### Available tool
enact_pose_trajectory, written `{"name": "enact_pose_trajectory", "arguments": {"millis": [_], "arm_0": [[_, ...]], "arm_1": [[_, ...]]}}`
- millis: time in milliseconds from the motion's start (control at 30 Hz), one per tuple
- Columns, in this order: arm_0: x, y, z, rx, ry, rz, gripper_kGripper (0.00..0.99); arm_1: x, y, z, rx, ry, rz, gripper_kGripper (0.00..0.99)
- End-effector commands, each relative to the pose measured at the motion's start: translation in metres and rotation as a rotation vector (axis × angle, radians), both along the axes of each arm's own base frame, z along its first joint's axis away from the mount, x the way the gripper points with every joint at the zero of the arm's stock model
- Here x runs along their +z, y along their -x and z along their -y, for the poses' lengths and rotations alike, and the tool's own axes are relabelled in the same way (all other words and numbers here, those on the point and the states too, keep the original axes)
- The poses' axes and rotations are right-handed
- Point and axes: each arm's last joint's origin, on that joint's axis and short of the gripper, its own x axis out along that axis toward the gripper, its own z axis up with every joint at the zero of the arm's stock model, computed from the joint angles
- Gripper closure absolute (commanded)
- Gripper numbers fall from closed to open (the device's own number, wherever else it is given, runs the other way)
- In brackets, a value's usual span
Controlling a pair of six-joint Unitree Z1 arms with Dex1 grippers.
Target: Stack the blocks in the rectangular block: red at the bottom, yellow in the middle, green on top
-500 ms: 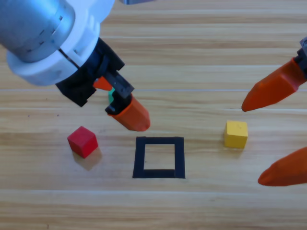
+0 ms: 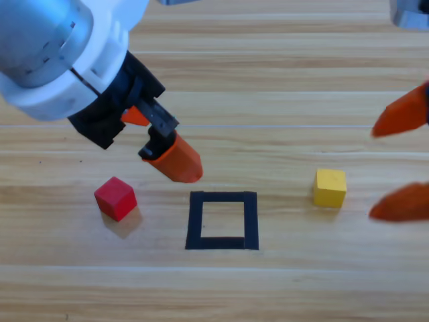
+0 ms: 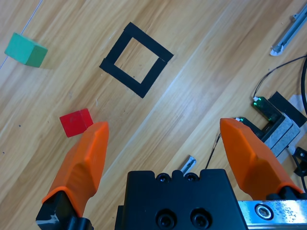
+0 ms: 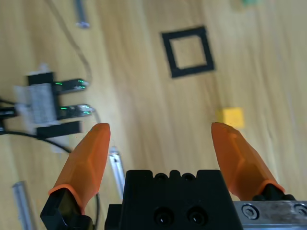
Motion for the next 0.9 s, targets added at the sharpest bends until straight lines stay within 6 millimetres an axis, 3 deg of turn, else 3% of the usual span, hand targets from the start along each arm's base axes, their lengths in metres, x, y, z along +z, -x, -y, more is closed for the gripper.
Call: {"name": "enact_pose_trajectory", "arguments": {"millis": [33, 200, 400, 500, 600, 767, 900], "arm_0": [[-0.004, 0.006, -0.001, -0.008, -0.018, 0.008, 0.000], [-0.001, -0.001, -0.003, 0.066, -0.027, 0.032, 0.000], [-0.009, -0.050, -0.032, 0.274, -0.046, 0.004, 0.000], [-0.032, -0.076, -0.044, 0.366, -0.107, -0.049, 0.000], [-0.068, -0.093, -0.048, 0.450, -0.200, -0.100, 0.000], [-0.122, -0.099, -0.048, 0.491, -0.254, -0.123, 0.000], [-0.152, -0.098, -0.050, 0.502, -0.272, -0.128, 0.000]], "arm_1": [[-0.036, -0.044, -0.010, -0.269, 0.166, 0.018, 0.042], [-0.076, -0.085, -0.034, -0.471, 0.253, -0.107, 0.000], [-0.103, -0.112, -0.048, -0.707, 0.337, -0.044, 0.000], [-0.102, -0.119, -0.043, -0.789, 0.313, -0.067, 0.000], [-0.097, -0.120, -0.038, -0.883, 0.269, -0.093, 0.000], [-0.098, -0.123, -0.045, -0.894, 0.259, -0.120, 0.000], [-0.092, -0.128, -0.051, -0.927, 0.242, -0.126, 0.000]]}}
